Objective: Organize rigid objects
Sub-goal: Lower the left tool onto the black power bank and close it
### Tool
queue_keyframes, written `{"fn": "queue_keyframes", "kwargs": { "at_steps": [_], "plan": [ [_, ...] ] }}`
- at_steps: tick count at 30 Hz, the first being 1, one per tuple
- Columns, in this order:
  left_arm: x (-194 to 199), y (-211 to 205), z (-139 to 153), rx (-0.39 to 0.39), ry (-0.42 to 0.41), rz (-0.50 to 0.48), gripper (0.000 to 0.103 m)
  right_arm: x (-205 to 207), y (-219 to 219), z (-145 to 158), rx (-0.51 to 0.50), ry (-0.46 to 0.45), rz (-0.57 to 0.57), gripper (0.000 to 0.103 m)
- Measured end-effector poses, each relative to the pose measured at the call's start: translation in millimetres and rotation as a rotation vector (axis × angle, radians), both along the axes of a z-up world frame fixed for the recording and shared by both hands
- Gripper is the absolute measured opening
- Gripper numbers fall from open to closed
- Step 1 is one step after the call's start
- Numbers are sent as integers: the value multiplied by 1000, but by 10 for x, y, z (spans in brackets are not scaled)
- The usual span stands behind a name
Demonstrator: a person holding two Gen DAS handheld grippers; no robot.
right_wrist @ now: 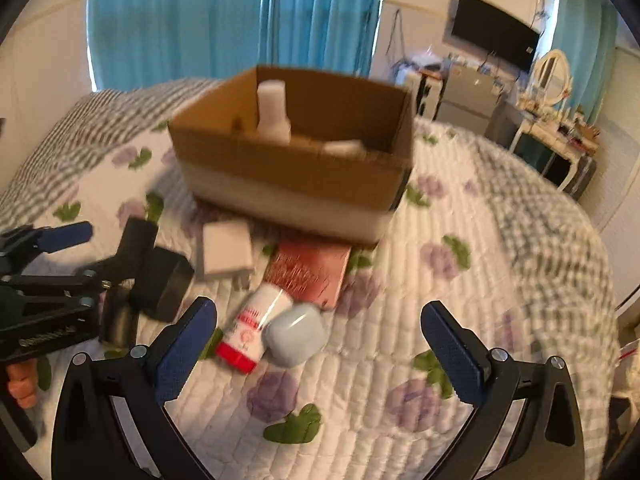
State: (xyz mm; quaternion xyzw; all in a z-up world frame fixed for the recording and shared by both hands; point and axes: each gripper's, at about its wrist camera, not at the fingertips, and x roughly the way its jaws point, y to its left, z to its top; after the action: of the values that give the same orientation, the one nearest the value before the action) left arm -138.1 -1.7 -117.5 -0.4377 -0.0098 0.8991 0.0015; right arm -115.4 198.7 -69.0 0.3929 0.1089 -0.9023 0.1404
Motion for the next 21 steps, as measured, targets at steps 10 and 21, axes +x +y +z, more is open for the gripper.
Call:
{"fn": "queue_keyframes", "kwargs": {
  "at_steps": [10,21],
  "plan": [
    [-162,174,-351,-103,-40,-12,77,-172,174,-376,-2,-126,-68,103],
    [-217,202,-494,-68,-89,-31,40,-177,163,-426,15,-133,-68,103]
  ]
}}
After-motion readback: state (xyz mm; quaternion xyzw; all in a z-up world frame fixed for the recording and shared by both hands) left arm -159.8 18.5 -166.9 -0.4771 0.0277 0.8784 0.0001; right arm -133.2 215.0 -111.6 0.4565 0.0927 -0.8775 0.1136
